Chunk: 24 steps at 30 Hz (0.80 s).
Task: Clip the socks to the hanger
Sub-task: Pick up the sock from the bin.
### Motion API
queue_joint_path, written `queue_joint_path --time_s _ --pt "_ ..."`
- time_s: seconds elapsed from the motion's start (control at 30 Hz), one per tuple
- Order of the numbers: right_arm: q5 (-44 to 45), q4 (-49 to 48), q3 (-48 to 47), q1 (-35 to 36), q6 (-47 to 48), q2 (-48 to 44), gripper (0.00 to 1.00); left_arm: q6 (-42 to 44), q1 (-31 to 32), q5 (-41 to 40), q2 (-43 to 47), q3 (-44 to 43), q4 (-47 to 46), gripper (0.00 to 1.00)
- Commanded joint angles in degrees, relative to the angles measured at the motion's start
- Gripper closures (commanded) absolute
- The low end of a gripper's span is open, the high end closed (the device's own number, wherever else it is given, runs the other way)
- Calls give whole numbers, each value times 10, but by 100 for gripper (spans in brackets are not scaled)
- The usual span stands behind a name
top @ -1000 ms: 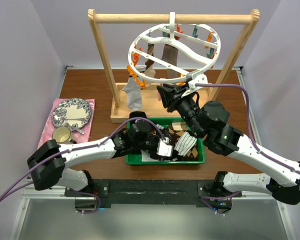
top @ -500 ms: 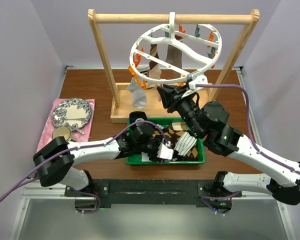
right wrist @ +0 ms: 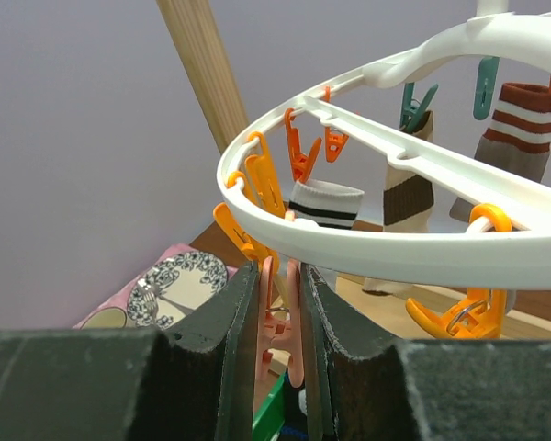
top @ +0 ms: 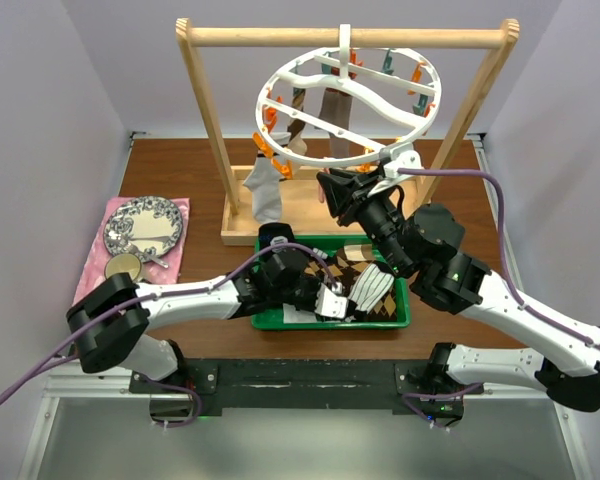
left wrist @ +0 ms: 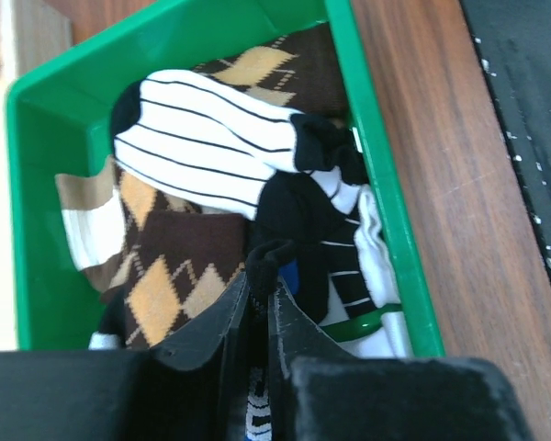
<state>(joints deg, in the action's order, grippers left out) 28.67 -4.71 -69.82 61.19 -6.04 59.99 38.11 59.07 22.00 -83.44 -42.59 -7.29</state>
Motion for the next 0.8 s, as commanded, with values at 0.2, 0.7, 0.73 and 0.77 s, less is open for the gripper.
queue_joint_path --time_s 0.2,0.7,0.73,0.77 --pt "-33 20 -8 3 -16 13 100 -76 -18 -85 138 -76 5 100" --pt "-104 18 -13 2 -55 22 100 -402 -234 126 258 -114 -54 100" --pt "-110 16 -14 2 -56 21 100 -408 -240 163 258 -111 -62 100" --pt "-118 14 -11 2 -56 19 100 -417 -241 175 260 -110 -69 100"
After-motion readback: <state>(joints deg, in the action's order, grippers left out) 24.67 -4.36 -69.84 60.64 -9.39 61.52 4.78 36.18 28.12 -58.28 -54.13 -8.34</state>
